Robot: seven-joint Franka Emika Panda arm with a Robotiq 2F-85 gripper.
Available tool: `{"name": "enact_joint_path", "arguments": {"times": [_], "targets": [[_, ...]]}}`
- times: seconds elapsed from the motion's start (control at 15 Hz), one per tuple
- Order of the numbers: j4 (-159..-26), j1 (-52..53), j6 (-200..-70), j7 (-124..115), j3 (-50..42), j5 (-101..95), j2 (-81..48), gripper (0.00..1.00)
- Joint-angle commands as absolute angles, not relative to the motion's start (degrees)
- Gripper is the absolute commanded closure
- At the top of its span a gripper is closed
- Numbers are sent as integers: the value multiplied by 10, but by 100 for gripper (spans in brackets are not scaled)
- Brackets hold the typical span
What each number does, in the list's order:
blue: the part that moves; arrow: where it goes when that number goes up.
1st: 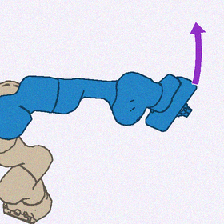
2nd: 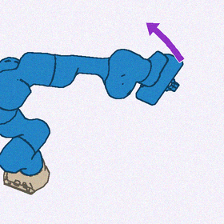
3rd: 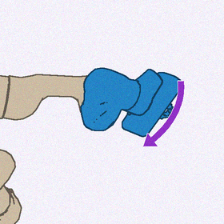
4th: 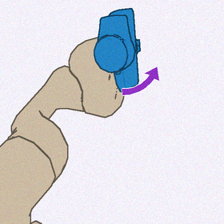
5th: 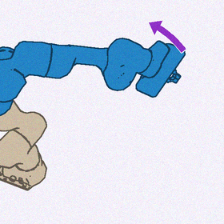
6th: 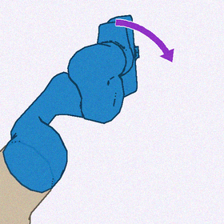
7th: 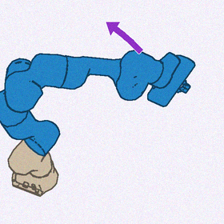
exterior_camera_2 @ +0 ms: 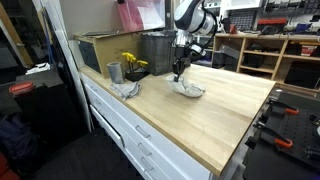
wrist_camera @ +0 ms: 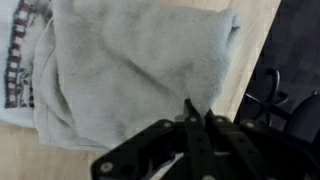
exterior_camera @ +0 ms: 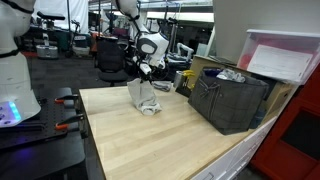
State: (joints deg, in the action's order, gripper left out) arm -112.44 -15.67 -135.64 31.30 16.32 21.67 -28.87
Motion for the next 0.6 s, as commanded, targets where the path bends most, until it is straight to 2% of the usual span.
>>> {"name": "enact_joint_path", "arguments": {"times": [0.0, 0.53], "targets": [[-1071, -182, -1287, 355, 146, 281, -306, 98], [-1054, -162, -1289, 310, 53, 250, -319, 98]]}}
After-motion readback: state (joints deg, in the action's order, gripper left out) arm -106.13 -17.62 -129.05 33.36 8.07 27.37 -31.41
